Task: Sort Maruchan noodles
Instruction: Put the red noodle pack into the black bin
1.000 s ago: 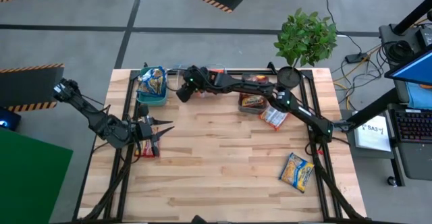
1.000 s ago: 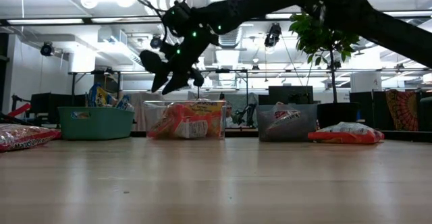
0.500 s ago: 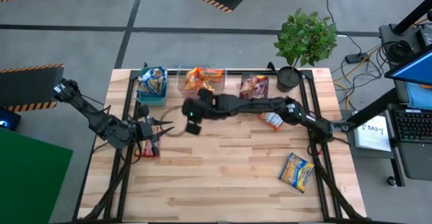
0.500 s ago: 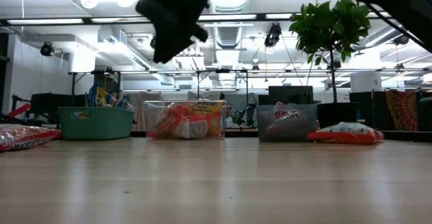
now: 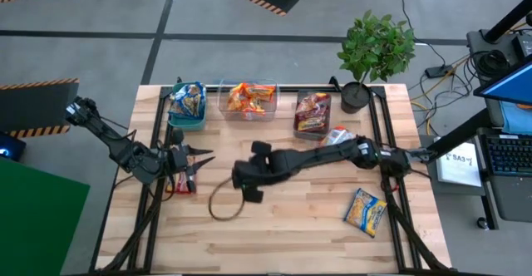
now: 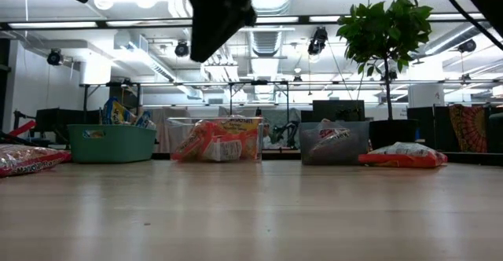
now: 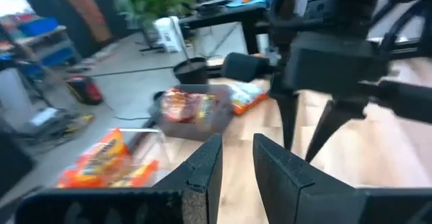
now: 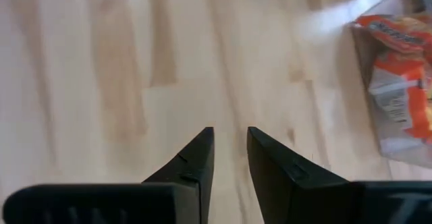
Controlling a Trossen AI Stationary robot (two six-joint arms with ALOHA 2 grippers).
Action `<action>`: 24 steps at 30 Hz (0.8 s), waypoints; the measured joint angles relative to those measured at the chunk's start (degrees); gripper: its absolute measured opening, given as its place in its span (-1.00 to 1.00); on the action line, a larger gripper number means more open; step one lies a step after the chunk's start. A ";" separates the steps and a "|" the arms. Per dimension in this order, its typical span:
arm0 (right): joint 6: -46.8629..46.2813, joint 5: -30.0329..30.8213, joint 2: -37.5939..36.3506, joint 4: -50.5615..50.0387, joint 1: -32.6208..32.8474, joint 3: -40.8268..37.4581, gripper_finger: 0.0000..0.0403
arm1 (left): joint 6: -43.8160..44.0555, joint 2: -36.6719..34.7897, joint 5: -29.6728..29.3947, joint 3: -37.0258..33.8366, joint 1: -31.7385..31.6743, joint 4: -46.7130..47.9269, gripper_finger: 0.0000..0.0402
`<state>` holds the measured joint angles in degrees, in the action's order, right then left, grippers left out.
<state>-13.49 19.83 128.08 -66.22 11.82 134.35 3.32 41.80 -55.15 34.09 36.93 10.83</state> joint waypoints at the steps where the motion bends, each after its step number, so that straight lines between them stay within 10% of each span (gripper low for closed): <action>1: 0.01 0.62 -0.10 -1.23 0.90 0.00 -0.62 | 0.51 0.00 1.56 0.00 0.01 0.04 -0.67; 11: 2.76 10.65 -1.91 -5.95 6.83 -0.33 -0.71 | 14.38 1.56 6.75 0.98 0.00 4.64 -0.70; 24: 9.58 13.27 -13.13 0.64 9.33 -17.30 -0.74 | 68.97 15.76 20.55 1.53 0.00 31.29 -0.79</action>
<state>-3.91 33.11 114.95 -65.59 21.15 117.04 72.30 57.56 -34.60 35.62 36.93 42.11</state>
